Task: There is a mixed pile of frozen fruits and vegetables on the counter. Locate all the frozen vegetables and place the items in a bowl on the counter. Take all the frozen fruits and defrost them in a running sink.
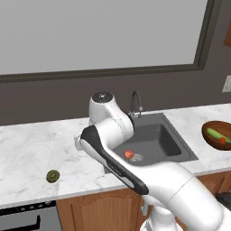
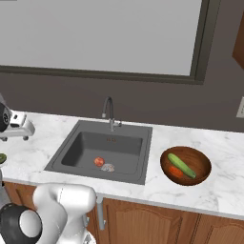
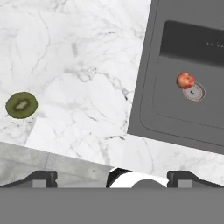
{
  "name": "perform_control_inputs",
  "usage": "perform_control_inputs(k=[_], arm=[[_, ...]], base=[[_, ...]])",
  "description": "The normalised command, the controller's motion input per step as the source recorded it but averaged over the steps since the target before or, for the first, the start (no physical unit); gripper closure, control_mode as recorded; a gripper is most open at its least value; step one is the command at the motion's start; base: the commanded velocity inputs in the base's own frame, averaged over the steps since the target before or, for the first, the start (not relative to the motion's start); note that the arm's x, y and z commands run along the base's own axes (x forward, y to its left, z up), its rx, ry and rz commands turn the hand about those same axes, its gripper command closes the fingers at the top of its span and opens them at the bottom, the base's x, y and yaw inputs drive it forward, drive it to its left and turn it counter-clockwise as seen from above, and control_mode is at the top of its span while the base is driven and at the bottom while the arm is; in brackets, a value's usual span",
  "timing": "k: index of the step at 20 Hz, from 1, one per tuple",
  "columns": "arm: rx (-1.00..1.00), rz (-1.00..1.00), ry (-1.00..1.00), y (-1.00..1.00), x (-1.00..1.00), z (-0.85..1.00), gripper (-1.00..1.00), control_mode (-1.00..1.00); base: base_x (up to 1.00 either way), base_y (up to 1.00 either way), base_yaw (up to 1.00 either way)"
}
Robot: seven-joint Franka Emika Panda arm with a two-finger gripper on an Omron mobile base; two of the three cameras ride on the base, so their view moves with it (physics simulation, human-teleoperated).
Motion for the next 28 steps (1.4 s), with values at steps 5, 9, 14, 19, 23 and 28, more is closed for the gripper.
perform_control_inputs(k=[5,9,14,19,23,28], arm=[[-0.06,0.00,0.14,0.69,0.13,-0.21,-1.00,-1.00],[-0.02,0.00,0.17,0.65,0.03,-0.20,-1.00,-1.00],[-0.01,0.00,0.14,0.62,0.01,-0.17,-1.00,-1.00],[0.03,0.01,0.06,0.38,0.00,-0.26,-1.00,-1.00],[0.05,0.02,0.00,0.27,0.02,-0.29,-1.00,-1.00],[0.02,0.03,0.01,0.32,0.16,-0.39,-1.00,-1.00]], base=[[0.00,0.00,0.00],[0.00,0.00,0.00],[0.00,0.00,0.00],[0.00,0.00,0.00],[0.00,0.00,0.00],[0.00,0.00,0.00]])
